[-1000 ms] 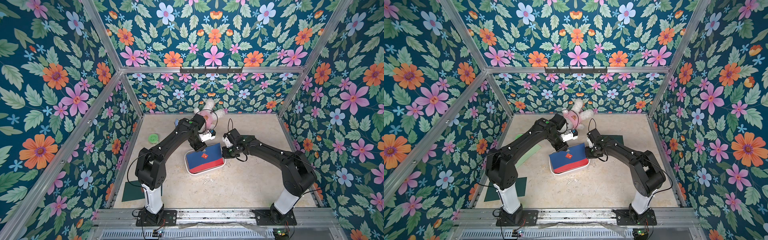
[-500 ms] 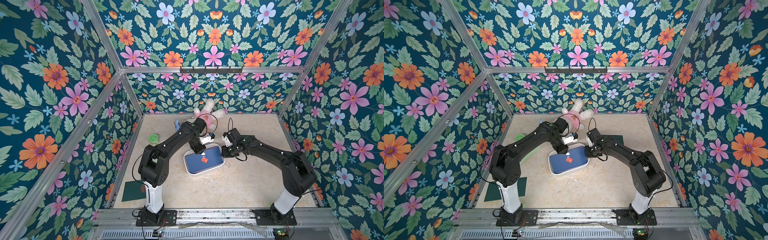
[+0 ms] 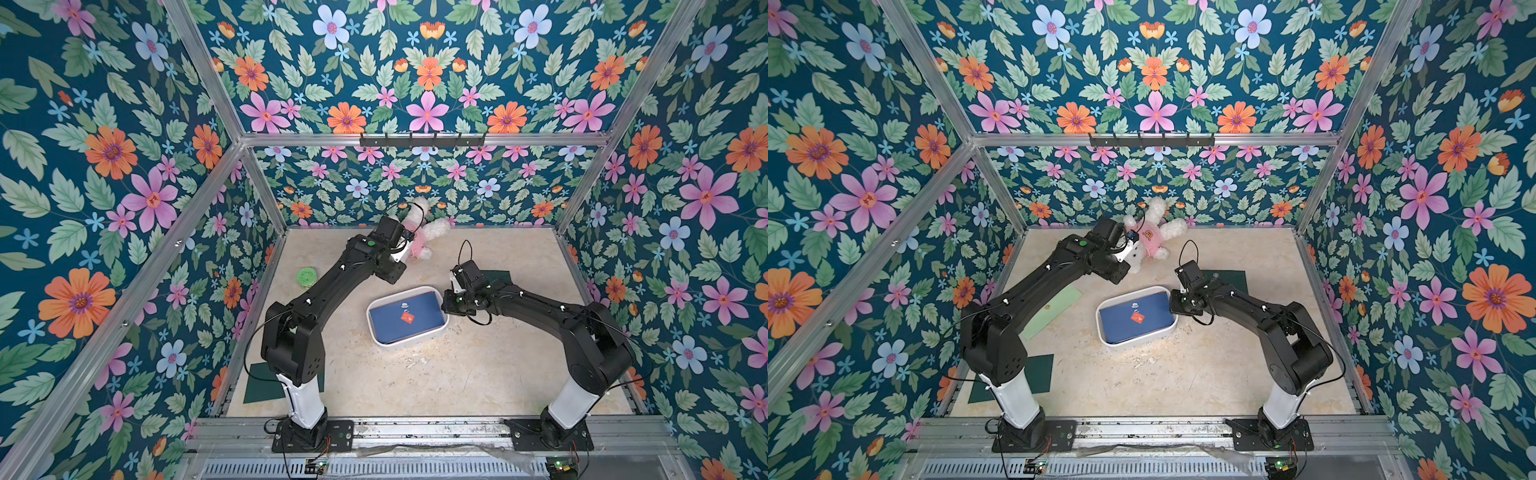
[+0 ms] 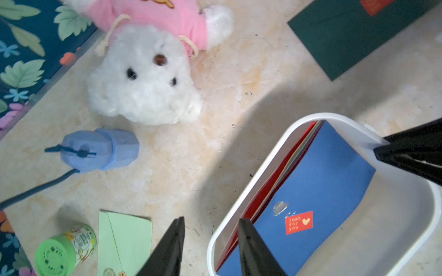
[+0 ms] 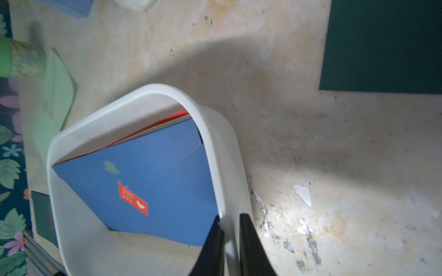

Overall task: Put the sealed envelopes into the storage box
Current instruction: Place the envelope in the storage box, then place the storage box at the center of the board.

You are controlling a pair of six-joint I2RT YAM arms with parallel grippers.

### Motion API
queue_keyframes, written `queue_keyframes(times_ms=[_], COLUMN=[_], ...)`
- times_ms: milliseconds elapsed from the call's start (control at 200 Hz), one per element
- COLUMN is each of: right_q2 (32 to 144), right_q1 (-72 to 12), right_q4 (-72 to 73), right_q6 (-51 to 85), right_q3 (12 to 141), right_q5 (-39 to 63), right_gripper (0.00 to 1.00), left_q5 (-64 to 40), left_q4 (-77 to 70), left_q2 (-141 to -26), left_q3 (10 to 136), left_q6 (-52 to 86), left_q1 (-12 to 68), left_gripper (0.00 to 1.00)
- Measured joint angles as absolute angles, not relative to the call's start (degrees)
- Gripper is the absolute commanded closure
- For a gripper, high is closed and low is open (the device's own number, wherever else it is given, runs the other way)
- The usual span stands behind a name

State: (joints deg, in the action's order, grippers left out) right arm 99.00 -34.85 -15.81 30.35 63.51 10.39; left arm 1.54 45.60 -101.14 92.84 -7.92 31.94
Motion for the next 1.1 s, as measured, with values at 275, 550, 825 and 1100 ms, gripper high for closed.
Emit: queue_keyframes(times_ms=[275, 550, 825, 1100], right_q2=[103.3, 101.8, 97.9, 108.6], right_q1=[-34.3, -33.1, -22.6, -17.4], right_q4=[-9.5, -8.0, -13.4, -22.8], right_q6=[35.9, 37.5, 32.9, 25.3], right_q3=[66.3, 66.6, 67.1, 78.9], right_q5=[10.2, 12.1, 7.1, -1.4], right_gripper=[0.79, 0.49, 0.31, 0.29], left_q5=[2.7, -0.1, -4.6, -5.6], left_q4=[41.1, 39.2, 35.5, 30.1], left_q2=[-91.4, -88.5, -84.6, -84.1], left_q3=[80.2, 76.1, 71.1, 64.7], left_q6=[6.9, 13.6, 20.0, 28.0], left_q1=[31.9, 32.0, 35.0, 45.7], left_gripper=[0.55, 0.55, 0.55, 0.56])
